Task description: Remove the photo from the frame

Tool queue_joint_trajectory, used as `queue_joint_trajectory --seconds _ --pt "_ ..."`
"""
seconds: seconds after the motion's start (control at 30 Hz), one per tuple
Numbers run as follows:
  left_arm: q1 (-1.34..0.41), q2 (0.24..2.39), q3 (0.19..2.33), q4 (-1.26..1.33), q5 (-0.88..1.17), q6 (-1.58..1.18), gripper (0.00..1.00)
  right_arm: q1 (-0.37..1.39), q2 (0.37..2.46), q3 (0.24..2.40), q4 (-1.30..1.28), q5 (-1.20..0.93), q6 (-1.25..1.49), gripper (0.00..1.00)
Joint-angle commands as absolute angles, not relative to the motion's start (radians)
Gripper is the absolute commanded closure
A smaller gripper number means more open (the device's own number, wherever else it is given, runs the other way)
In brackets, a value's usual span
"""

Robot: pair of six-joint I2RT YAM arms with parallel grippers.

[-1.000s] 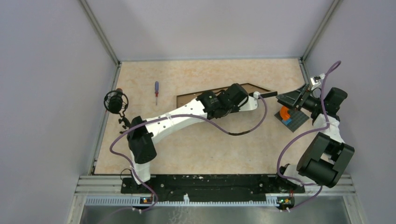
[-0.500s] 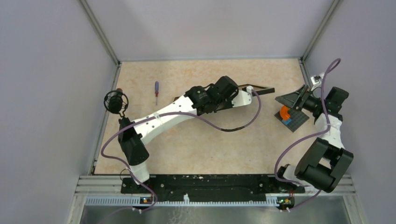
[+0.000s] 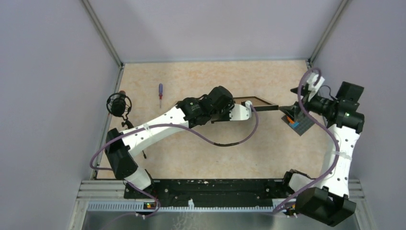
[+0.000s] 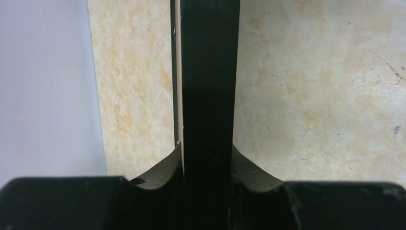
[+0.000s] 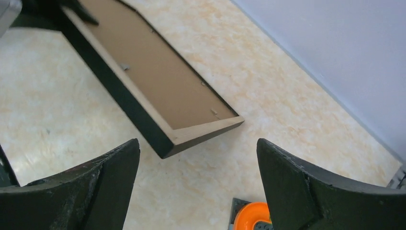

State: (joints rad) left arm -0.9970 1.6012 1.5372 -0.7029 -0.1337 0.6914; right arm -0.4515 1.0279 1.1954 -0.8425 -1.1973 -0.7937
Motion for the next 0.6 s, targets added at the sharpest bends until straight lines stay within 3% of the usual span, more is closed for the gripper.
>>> queue_joint_trajectory --seconds 0.0,0.27,0.57 --pt "-0.995 1.529 1.534 -0.599 -0.032 0.657 1.00 -0.305 0.911 1.115 -0.891 -1.085 -1.089 0.11" --pt "-0.995 1.506 1.508 -0.604 -0.005 0.664 1.00 0.033 0.829 1.019 -0.737 -0.764 -1.093 0.13" --pt "-0.996 1.481 1.479 -0.598 0.067 0.661 1.00 0.079 0.854 0.995 -0.736 -0.711 -1.152 0.26"
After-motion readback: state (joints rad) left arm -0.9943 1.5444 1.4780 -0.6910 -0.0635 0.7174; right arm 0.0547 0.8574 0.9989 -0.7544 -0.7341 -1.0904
